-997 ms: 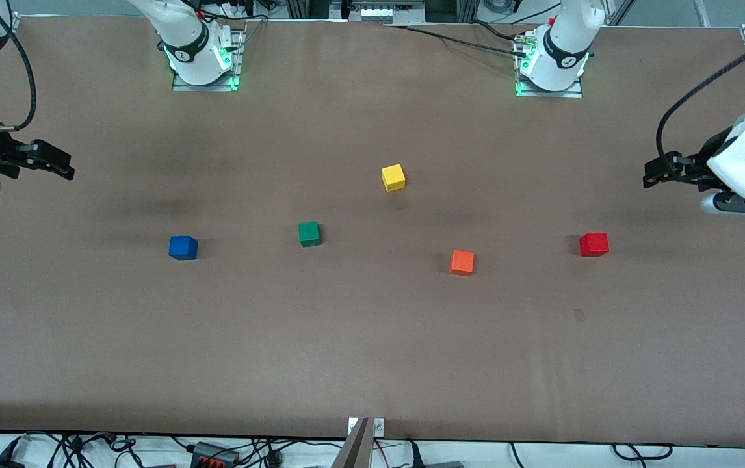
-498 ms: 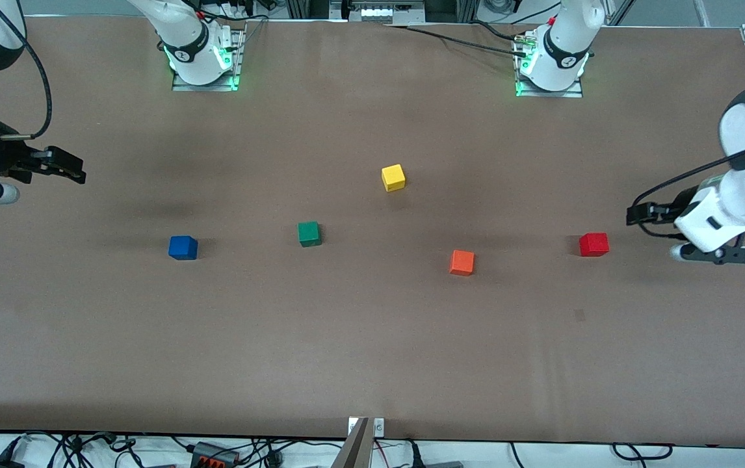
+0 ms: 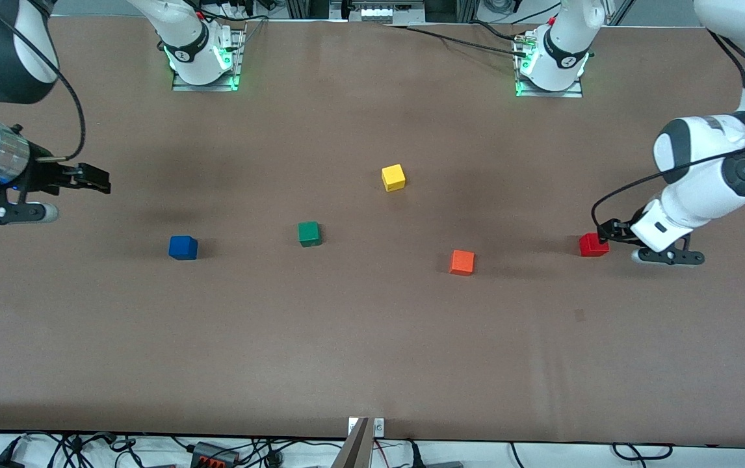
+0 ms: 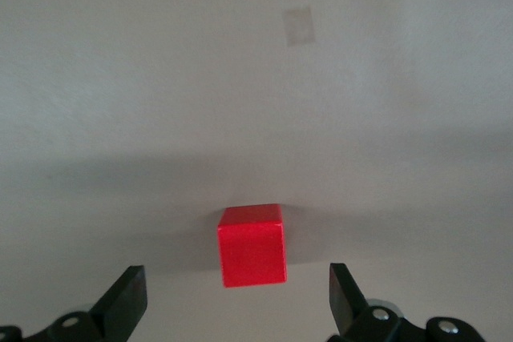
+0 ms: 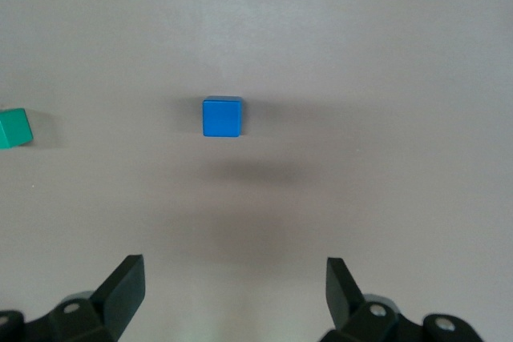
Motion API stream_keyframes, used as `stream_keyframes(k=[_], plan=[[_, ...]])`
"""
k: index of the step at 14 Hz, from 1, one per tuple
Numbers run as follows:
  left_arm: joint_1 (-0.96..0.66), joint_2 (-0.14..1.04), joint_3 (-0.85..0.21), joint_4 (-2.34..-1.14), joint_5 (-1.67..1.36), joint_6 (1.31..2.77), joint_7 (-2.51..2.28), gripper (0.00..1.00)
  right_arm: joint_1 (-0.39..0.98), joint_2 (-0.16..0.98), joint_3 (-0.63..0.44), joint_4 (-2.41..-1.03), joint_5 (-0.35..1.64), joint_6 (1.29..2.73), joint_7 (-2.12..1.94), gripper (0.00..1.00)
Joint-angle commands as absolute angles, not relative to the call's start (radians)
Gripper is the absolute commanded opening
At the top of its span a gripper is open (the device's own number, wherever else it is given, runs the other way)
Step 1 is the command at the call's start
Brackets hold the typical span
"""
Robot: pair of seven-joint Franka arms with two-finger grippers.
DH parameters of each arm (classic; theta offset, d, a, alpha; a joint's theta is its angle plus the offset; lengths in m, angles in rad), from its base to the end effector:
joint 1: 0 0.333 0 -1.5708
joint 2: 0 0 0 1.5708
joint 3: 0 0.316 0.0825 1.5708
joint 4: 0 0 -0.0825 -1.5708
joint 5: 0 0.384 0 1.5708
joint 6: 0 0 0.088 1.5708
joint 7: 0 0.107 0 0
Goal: Pass red block to right arm, stack on blue
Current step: 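Lower the left gripper onto the red cube and grasp it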
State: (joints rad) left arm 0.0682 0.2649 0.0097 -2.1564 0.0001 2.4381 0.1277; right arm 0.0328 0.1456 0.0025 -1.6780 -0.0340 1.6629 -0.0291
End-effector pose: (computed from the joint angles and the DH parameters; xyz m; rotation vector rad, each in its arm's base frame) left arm 0.5657 0.0441 0.2767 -3.1362 0.0788 -0.0258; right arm 0.5894 0.0174 0.4979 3.0960 0.1088 -0.2493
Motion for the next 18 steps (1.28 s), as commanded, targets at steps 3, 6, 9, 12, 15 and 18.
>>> stream_keyframes(k=[3,6,9,12,15,18], plan=[[0.078,0.337,0.005,-2.223,-0.003,2.597,0.176,1.00,0.090,0.167,0.003,-1.677,-0.011,1.677,-0.025,1.00],[0.078,0.389,0.005,-2.236,-0.003,2.678,0.178,1.00,0.103,0.173,0.003,-1.674,0.070,1.678,-0.026,1.00],[0.078,0.417,0.003,-2.241,-0.003,2.715,0.179,0.89,0.150,0.176,0.003,-1.674,0.078,1.672,-0.026,1.00],[0.083,0.416,0.002,-2.240,-0.003,2.715,0.178,0.48,0.170,0.176,0.002,-1.654,0.069,1.671,-0.031,1.00],[0.083,0.405,-0.003,-2.237,-0.003,2.712,0.189,0.22,0.173,0.182,0.002,-1.638,0.074,1.674,-0.029,1.00],[0.083,0.364,-0.005,-2.217,-0.003,2.680,0.280,0.17,0.173,0.192,0.002,-1.626,0.075,1.678,-0.029,1.00]])
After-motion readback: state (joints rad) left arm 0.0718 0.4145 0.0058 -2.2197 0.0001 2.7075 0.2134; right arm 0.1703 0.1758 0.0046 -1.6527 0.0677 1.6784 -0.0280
